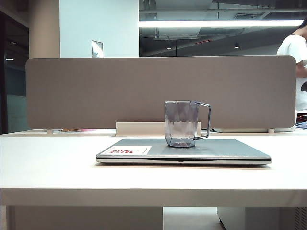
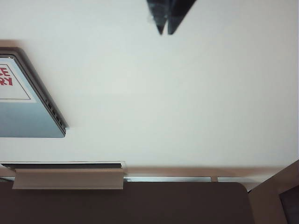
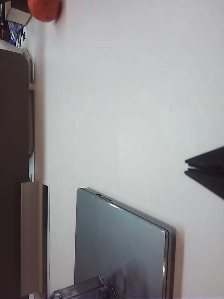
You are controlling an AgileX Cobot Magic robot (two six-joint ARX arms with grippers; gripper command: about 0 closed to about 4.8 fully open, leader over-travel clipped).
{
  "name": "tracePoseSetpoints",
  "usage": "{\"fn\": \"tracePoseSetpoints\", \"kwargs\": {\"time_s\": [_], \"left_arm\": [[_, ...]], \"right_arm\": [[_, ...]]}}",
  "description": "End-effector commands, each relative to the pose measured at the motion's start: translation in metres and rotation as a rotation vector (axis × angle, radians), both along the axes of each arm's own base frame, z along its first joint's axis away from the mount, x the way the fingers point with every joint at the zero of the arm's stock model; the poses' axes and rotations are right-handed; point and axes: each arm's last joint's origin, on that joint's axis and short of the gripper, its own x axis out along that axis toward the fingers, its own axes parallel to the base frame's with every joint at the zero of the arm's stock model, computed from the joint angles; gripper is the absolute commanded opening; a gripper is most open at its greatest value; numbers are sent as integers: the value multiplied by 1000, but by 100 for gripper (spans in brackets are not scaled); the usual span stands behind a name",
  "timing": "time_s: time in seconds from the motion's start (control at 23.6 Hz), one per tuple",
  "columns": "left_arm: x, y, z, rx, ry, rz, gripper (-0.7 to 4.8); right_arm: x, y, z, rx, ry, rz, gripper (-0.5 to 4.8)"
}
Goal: Pick up the water cup and place it on the left side of the laptop.
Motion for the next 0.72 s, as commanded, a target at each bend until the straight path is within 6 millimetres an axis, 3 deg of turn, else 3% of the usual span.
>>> {"fn": "tracePoseSetpoints", "kwargs": {"time_s": [0.04, 0.47, 0.72], "left_arm": [[0, 0, 2, 7, -9, -3, -5], [0, 0, 2, 7, -18, -4, -6], [0, 0, 2, -54, -14, 0, -6]], "right_arm": [[0, 0, -1, -4, -6, -6, -5], [0, 0, -1, -18, -5, -9, -5], [0, 5, 0, 222, -3, 142, -5]]}}
